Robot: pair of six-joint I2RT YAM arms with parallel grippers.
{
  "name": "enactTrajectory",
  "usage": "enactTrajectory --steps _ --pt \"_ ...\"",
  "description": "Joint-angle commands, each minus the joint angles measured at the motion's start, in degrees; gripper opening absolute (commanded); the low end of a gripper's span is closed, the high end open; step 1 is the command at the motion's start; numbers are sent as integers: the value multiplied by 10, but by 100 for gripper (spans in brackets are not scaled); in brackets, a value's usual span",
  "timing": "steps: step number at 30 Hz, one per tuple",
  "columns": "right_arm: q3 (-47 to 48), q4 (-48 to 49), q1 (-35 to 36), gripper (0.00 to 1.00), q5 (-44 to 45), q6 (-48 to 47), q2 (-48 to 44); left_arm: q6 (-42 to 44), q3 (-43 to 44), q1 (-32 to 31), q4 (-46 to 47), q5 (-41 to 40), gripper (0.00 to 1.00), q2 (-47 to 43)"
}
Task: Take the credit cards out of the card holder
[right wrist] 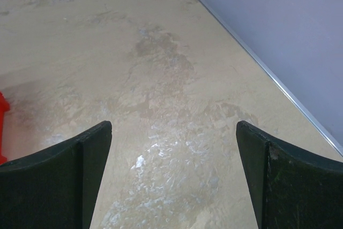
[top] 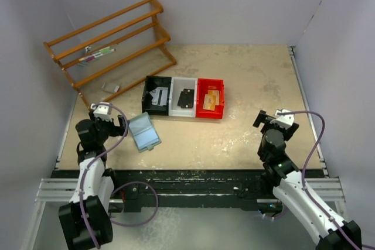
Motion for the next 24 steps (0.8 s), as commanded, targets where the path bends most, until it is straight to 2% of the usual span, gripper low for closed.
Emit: enactTrajectory --steps 1,3,5,8,9,10,12,16,22,24 --pt "-17 132 1 100 55 -17 52 -7 -18 -1 52 12 99 -49" --pt "-22 160 2 100 54 -23 80 -11 -33 -1 45 1 99 -90" --pt "-12 122 2 100 13 9 91 -18 -48 -1 33 -14 99 -141" --pt "-14 127 1 100 5 0 93 -26 -66 -1 13 -42 99 -196" --pt "-17 146 2 100 -8 -40 84 -30 -72 -2 9 -53 99 -212" --pt "-29 167 7 100 -65 -83 60 -35 -82 -3 6 -64 99 -227" --pt "-31 121 22 100 -141 -112 14 -36 -83 -3 -7 -65 99 -248" --pt "-40 112 23 99 -89 -86 -13 -34 -87 -3 -16 -57 99 -267" --pt "-38 134 19 100 -88 -60 22 -32 -84 -6 -2 -59 99 -241" --pt "-36 135 12 99 -94 -59 30 -24 -93 -7 15 -38 99 -237"
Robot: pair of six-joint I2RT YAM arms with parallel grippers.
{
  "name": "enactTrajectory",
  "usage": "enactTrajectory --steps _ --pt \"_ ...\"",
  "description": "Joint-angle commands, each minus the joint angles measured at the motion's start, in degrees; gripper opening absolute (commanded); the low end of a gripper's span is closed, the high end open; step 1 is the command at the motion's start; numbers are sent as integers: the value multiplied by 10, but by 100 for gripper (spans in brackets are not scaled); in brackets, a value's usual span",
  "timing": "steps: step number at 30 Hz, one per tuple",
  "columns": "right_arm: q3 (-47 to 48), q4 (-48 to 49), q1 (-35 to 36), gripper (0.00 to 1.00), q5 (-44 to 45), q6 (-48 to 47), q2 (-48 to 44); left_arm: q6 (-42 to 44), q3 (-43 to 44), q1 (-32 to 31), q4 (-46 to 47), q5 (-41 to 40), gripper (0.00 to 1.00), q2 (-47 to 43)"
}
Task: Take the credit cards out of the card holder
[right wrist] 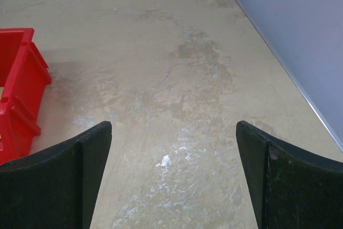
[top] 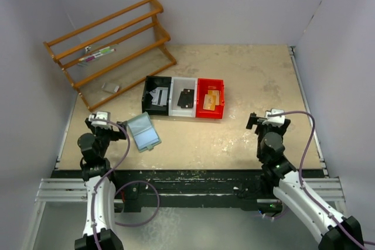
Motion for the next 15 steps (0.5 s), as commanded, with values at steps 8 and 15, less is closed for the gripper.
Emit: enactTrajectory --steps 8,15 --pt "2 9 -9 100 -19 5 -12 22 -3 -11 44 54 99 27" --pt "33 -30 -10 100 14 30 7 15 -8 -11 12 38 99 -25"
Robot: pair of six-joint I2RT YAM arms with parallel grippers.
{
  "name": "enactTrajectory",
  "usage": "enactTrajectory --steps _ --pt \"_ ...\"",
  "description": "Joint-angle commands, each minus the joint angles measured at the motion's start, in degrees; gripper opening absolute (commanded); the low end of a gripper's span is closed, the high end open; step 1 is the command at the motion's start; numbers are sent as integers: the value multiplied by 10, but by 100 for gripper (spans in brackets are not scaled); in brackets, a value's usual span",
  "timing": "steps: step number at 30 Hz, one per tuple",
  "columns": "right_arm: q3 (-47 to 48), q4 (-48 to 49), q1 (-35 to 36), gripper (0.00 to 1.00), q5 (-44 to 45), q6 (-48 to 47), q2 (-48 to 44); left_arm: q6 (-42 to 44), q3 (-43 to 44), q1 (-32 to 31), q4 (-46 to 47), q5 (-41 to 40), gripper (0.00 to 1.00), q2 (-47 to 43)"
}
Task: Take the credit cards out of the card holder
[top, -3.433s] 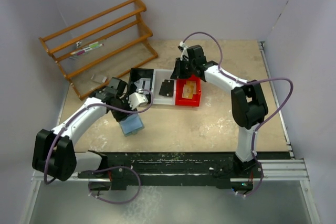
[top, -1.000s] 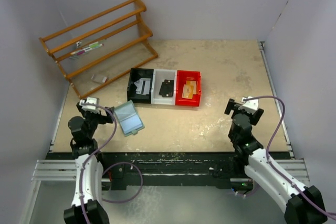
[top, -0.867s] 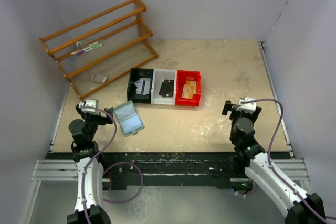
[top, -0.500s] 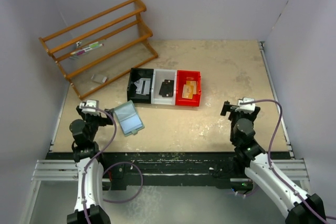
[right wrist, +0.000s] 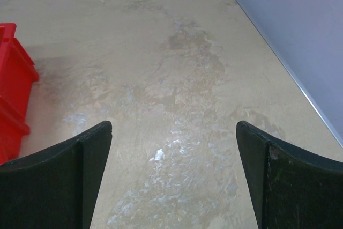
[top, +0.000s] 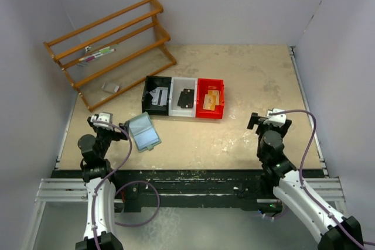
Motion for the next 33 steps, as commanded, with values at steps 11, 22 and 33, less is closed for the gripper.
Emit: enactTrajectory --steps 11,22,33 --pt "-60 25 -3 100 -33 -23 -146 -5 3 -3 21 -21 99 32" --pt "-59 11 -2 100 -59 -32 -156 3 4 -3 32 -3 99 48" --pt "-58 11 -2 100 -45 -25 -152 5 4 -3 33 2 99 49"
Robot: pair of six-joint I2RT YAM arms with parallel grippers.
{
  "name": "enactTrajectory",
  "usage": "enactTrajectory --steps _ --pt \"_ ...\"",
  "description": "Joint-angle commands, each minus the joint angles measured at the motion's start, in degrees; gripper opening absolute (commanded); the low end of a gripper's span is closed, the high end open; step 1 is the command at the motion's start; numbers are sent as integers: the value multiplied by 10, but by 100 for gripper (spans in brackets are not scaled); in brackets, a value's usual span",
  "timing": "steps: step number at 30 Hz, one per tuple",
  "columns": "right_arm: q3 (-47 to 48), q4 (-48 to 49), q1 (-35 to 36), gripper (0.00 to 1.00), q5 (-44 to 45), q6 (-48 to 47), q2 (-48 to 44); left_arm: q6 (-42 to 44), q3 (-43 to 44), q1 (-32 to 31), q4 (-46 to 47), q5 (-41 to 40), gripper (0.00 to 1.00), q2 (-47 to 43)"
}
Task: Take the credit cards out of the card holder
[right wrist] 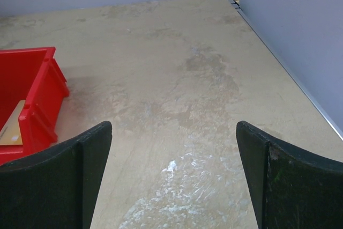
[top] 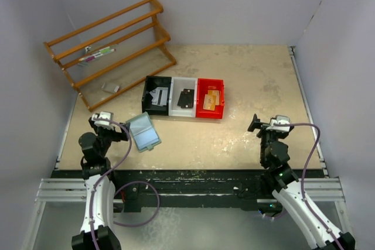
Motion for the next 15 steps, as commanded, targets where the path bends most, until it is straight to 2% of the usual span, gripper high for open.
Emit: enactTrajectory --steps 1,5,15 --pt "-4 30 0 100 10 -1 16 5 4 -1 25 11 99 0" --pt "-3 43 0 100 42 13 36 6 4 -1 26 11 99 1" --pt "-3 42 0 100 42 13 33 11 7 -2 40 22 99 23"
